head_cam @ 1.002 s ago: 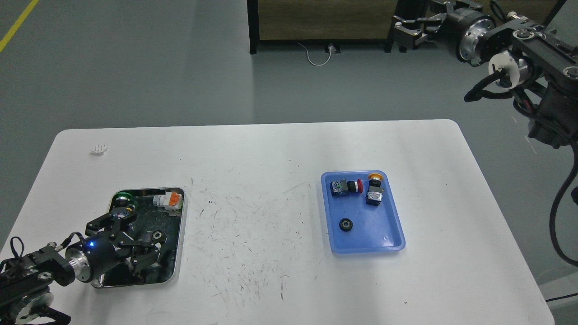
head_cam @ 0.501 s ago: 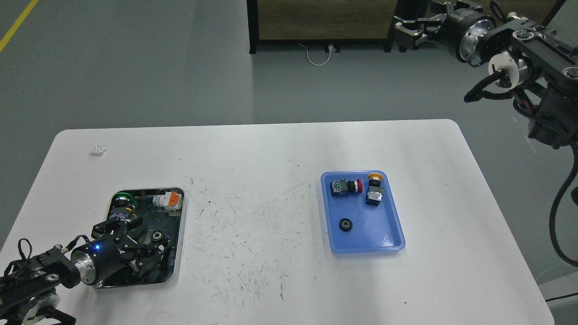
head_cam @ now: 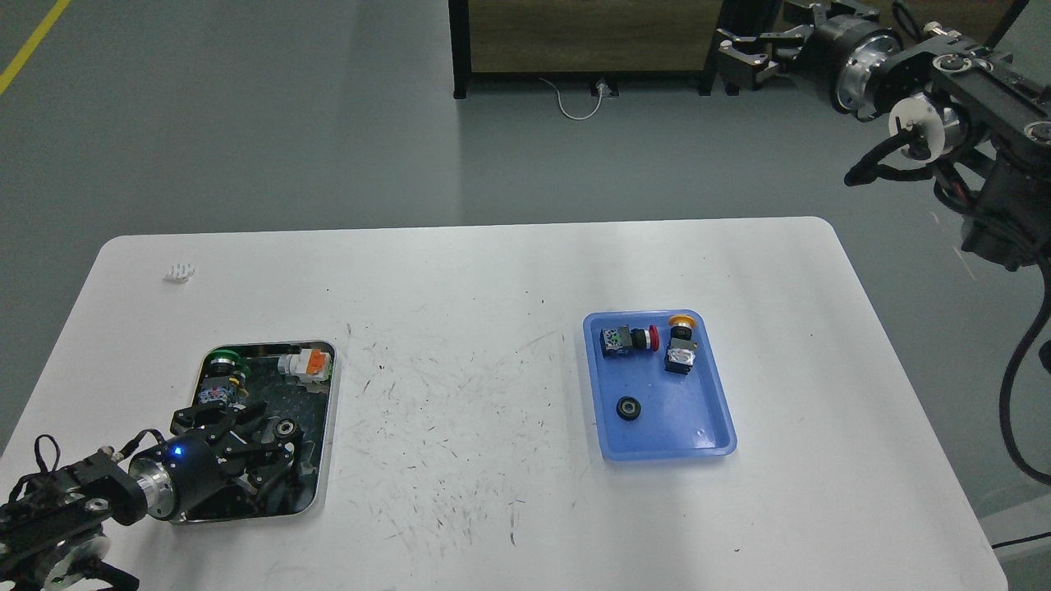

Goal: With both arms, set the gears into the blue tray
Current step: 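Grasp a second black gear in the metal tray with the left gripper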

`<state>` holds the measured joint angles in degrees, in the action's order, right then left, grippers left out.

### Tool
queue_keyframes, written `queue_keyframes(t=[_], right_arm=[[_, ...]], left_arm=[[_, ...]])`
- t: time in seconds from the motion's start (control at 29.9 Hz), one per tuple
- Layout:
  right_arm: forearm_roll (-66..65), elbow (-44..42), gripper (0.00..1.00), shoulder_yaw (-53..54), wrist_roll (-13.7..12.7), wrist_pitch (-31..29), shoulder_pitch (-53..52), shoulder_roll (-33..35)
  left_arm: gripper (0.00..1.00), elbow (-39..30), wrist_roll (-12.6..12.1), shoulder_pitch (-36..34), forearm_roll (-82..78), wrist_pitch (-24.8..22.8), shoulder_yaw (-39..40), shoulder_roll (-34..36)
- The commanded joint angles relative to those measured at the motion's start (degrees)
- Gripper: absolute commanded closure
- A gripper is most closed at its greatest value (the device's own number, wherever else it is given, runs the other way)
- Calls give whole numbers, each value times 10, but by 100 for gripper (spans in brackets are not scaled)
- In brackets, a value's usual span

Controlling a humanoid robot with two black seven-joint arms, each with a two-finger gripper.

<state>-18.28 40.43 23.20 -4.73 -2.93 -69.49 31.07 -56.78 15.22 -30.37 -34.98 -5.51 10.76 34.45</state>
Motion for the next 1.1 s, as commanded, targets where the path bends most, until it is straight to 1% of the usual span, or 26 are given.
queue_keyframes(t=[0.0,0.07,0.13,0.33,0.5,0.63,0.8,1.07], right_arm=[[0,0,8,-1,0,1,0,0],[0,0,8,-1,0,1,0,0],[0,0,8,-1,0,1,0,0],[0,0,8,-1,-1,2,-1,0],[0,0,8,0,0,4,-2,-1],[0,0,8,-1,-1,5,-3,-1],[0,0,8,-1,-1,5,-3,-2],[0,0,8,-1,0,5,-2,-5]], left_arm=[[55,0,-1,-4,0,0,-15,2],[61,0,-4,-5,0,0,-19,3],[65,0,-5,-5,0,-1,-20,4],[70,0,-7,-5,1,-5,-20,4],[77,0,-8,-7,2,-7,-20,4],[80,-2,-7,-10,3,-13,-20,4],[80,-9,-8,-15,4,-20,-19,10],[80,-20,-8,-27,6,-42,-8,36]])
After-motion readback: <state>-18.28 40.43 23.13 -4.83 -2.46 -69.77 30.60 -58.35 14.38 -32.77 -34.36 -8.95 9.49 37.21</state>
